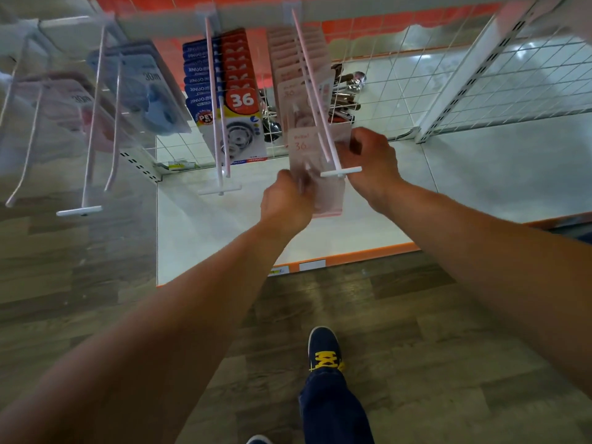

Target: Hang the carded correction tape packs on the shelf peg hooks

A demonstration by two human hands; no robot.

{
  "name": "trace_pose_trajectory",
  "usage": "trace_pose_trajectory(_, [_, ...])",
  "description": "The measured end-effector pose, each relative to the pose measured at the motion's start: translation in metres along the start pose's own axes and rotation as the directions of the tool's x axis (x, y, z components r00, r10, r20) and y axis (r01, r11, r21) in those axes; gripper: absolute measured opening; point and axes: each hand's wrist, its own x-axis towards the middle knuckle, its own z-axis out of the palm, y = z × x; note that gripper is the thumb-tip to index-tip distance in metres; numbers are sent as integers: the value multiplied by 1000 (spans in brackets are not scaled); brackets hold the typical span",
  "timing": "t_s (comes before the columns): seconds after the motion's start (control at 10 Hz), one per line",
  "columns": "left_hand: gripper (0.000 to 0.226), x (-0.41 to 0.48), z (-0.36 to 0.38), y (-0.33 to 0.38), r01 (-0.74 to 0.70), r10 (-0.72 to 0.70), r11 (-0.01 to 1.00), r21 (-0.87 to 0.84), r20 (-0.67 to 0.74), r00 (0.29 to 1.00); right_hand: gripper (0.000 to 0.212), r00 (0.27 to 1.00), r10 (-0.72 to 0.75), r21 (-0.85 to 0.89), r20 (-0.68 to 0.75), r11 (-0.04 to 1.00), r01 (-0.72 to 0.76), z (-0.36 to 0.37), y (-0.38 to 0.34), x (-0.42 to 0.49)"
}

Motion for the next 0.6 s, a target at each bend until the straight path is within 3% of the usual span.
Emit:
trace_pose_trajectory(0.2, [31,60,6,28,69,-118,972,-226,-207,971,20,996,-70,-122,-62,991,62,13,-19,55])
trace_pose_trajectory(0.4, [39,90,0,33,50,-66,996,-75,-233,970,25,993,-94,-185,-76,980,79,16,-19,91])
trace_pose_trajectory(0.6, [50,83,5,26,76,-77,997,-13,-207,975,25,993,-4,-224,-117,974,-23,15,-6,81])
